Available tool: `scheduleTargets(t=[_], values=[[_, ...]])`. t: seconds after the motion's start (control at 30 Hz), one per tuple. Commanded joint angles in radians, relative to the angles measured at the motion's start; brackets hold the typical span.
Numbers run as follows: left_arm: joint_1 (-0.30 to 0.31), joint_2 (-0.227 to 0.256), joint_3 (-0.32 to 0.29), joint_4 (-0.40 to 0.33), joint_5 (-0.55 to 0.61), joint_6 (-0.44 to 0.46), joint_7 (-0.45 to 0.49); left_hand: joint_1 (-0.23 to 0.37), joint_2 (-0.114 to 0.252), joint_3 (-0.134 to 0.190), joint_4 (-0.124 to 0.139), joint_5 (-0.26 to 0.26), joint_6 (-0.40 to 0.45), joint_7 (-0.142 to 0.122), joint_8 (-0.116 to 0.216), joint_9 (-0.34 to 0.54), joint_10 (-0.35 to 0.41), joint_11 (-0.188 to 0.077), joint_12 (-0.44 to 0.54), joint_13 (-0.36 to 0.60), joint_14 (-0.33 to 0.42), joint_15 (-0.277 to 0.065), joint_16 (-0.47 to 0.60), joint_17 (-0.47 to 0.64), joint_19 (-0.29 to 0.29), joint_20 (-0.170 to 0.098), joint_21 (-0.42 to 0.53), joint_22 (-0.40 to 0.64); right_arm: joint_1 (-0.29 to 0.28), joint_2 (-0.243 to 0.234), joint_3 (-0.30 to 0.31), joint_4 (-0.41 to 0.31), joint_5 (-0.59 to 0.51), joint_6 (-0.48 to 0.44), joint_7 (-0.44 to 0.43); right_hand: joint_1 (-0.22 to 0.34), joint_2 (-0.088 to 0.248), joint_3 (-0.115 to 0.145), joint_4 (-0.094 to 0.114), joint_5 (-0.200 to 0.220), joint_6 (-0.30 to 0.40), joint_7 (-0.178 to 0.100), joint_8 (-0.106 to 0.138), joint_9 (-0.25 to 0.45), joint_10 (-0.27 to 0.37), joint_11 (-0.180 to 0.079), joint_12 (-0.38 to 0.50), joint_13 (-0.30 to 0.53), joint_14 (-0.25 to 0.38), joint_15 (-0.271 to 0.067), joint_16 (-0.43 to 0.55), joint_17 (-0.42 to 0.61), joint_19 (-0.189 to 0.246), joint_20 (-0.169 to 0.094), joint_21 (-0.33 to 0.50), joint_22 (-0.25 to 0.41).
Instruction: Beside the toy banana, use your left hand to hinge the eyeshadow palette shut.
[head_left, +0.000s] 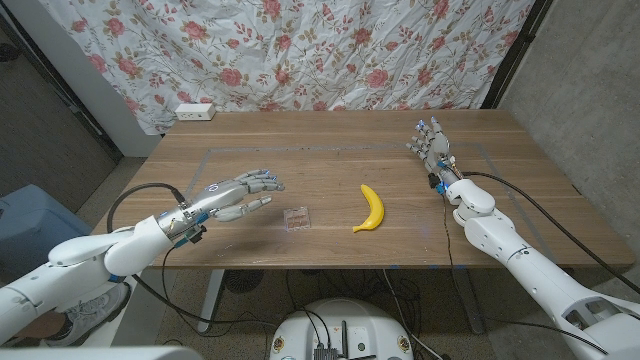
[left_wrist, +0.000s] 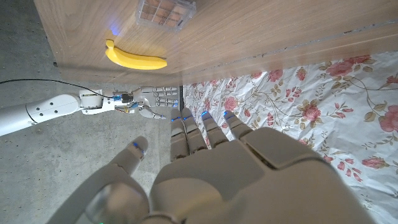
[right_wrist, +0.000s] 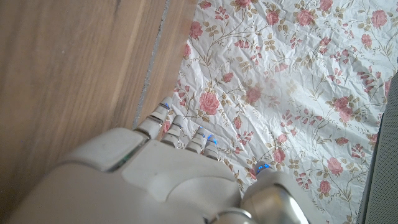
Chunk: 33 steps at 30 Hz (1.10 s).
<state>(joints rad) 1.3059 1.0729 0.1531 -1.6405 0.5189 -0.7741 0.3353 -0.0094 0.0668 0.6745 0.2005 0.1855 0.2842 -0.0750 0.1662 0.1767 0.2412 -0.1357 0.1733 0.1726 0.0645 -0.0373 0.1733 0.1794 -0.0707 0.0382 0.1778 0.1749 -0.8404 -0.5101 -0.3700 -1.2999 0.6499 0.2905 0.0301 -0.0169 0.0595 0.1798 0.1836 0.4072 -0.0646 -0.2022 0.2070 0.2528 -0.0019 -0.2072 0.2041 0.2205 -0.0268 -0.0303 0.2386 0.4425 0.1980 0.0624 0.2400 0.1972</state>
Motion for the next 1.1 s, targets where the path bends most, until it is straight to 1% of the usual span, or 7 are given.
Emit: scheduleTargets(t=[0.03, 0.27, 0.33, 0.53, 0.63, 0.8, 1.1], values=[[-0.064, 0.004, 0.072, 0.093, -0.008, -0.077, -0.051, -0.014, 0.109, -0.023, 0.002, 0.008, -0.059, -0.024, 0.003, 0.001, -0.060, -0.013, -0.001, 0.002, -0.074, 0.001, -0.005, 0.006, -0.072, 0.005, -0.003, 0.005, 0.000, 0.000, 0.000, 0.000, 0.000, 0.000, 0.000, -0.001, 0.110, -0.001, 0.008, 0.004, 0.001, -0.007, 0.005, 0.002, 0.001, -0.009, 0.005, 0.005, -0.004, -0.139, 0.004, 0.003, 0.006, -0.001, 0.004, 0.002], [-0.092, 0.013, 0.100, 0.114, 0.023, -0.094, -0.068, -0.016, 0.113, -0.044, 0.005, 0.010, -0.104, -0.045, 0.002, 0.001, -0.104, -0.014, 0.000, 0.002, -0.131, 0.011, -0.002, 0.007, -0.135, 0.005, -0.003, 0.006, 0.000, 0.000, 0.000, 0.000, 0.000, 0.000, 0.000, -0.001, 0.110, -0.001, 0.008, 0.004, 0.001, -0.008, 0.005, 0.002, 0.002, -0.009, 0.005, 0.005, -0.004, -0.139, 0.004, 0.003, 0.006, -0.002, 0.004, 0.002], [-0.099, 0.015, 0.110, 0.121, 0.036, -0.100, -0.068, -0.016, 0.114, -0.050, 0.005, 0.010, -0.116, -0.046, 0.003, 0.001, -0.116, -0.013, 0.000, 0.002, -0.149, 0.013, -0.003, 0.007, -0.147, 0.008, -0.002, 0.007, 0.000, 0.000, 0.000, 0.000, 0.000, 0.000, 0.000, -0.001, 0.110, -0.001, 0.008, 0.004, 0.002, -0.007, 0.005, 0.002, 0.002, -0.008, 0.005, 0.005, -0.004, -0.140, 0.004, 0.003, 0.006, -0.002, 0.004, 0.002], [-0.111, 0.021, 0.126, 0.132, 0.108, -0.117, -0.023, -0.017, 0.116, -0.060, 0.006, 0.011, -0.125, -0.049, 0.005, 0.001, -0.128, -0.012, 0.002, 0.002, -0.171, 0.018, -0.001, 0.008, -0.180, 0.003, -0.004, 0.008, 0.000, 0.000, 0.000, 0.000, 0.000, 0.000, 0.000, -0.001, 0.110, -0.001, 0.008, 0.004, 0.002, -0.007, 0.006, 0.002, 0.002, -0.008, 0.005, 0.005, -0.003, -0.138, 0.004, 0.003, 0.006, -0.001, 0.004, 0.002], [-0.092, 0.024, 0.120, 0.116, 0.138, -0.093, 0.014, -0.017, 0.116, -0.064, 0.007, 0.011, -0.128, -0.050, 0.007, 0.001, -0.135, -0.013, 0.002, 0.002, -0.181, 0.016, 0.000, 0.009, -0.192, 0.004, -0.003, 0.008, 0.000, 0.000, 0.000, 0.000, 0.000, 0.000, 0.000, -0.001, 0.110, -0.001, 0.008, 0.004, 0.002, -0.007, 0.006, 0.002, 0.002, -0.008, 0.005, 0.005, -0.004, -0.139, 0.004, 0.003, 0.006, -0.001, 0.004, 0.002], [-0.086, 0.028, 0.127, 0.109, 0.183, -0.080, 0.073, -0.017, 0.118, -0.069, 0.007, 0.012, -0.115, -0.052, 0.013, 0.001, -0.130, -0.012, 0.007, 0.002, -0.179, 0.013, 0.005, 0.009, -0.193, 0.004, 0.002, 0.009, 0.000, 0.000, 0.000, 0.000, 0.000, 0.000, 0.000, -0.001, 0.110, -0.001, 0.008, 0.004, 0.001, -0.007, 0.005, 0.002, 0.002, -0.009, 0.005, 0.005, -0.004, -0.139, 0.004, 0.003, 0.006, -0.001, 0.004, 0.002], [-0.106, 0.040, 0.173, 0.100, 0.205, -0.043, 0.089, -0.017, 0.121, -0.077, 0.007, 0.013, -0.144, -0.053, 0.006, 0.001, -0.144, -0.005, 0.006, 0.002, -0.192, 0.006, 0.006, 0.009, -0.208, 0.000, 0.005, 0.009, 0.000, 0.000, 0.000, 0.000, 0.000, 0.000, 0.000, -0.001, 0.110, -0.001, 0.008, 0.004, 0.001, -0.007, 0.005, 0.002, 0.002, -0.009, 0.005, 0.005, -0.004, -0.140, 0.003, 0.003, 0.006, -0.001, 0.004, 0.002]])
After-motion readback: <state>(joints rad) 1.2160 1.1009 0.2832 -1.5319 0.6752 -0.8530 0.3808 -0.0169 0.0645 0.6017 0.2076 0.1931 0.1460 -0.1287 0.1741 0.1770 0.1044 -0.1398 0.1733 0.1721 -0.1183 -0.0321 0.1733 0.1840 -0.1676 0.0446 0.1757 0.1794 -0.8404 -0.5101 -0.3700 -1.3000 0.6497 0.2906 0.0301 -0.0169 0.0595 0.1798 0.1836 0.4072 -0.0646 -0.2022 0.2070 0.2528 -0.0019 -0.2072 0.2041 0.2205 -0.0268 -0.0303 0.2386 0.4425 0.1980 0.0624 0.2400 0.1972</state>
